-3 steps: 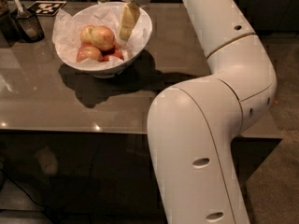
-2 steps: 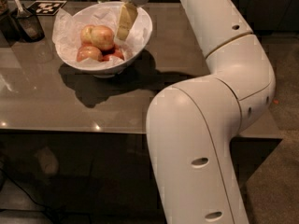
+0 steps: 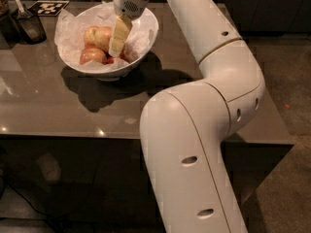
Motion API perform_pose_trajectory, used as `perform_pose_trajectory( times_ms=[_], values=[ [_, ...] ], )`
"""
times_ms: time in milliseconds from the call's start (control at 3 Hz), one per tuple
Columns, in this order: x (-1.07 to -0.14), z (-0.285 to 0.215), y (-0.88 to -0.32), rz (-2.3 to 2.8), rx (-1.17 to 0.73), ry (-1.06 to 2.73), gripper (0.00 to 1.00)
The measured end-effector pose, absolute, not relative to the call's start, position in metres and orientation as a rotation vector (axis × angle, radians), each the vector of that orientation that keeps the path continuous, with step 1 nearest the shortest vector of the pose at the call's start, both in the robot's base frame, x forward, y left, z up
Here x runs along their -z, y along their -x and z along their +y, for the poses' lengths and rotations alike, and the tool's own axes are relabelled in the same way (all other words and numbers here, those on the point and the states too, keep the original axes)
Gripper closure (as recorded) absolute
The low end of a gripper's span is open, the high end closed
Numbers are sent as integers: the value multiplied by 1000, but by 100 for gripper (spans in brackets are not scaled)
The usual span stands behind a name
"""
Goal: Pick apple from white bowl
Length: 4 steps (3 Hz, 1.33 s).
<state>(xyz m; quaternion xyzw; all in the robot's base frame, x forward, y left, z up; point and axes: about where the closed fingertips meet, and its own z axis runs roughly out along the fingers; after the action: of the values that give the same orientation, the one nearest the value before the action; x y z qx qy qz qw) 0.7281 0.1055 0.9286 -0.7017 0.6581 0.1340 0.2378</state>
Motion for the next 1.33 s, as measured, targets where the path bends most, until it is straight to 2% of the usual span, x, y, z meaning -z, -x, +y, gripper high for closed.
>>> perform_pose_trajectory(
  times_ms=[1000, 1333],
  values=[
    [-909, 124, -735, 1800, -405, 1933, 0],
    [-909, 124, -735, 1800, -405, 1933, 18]
  ],
)
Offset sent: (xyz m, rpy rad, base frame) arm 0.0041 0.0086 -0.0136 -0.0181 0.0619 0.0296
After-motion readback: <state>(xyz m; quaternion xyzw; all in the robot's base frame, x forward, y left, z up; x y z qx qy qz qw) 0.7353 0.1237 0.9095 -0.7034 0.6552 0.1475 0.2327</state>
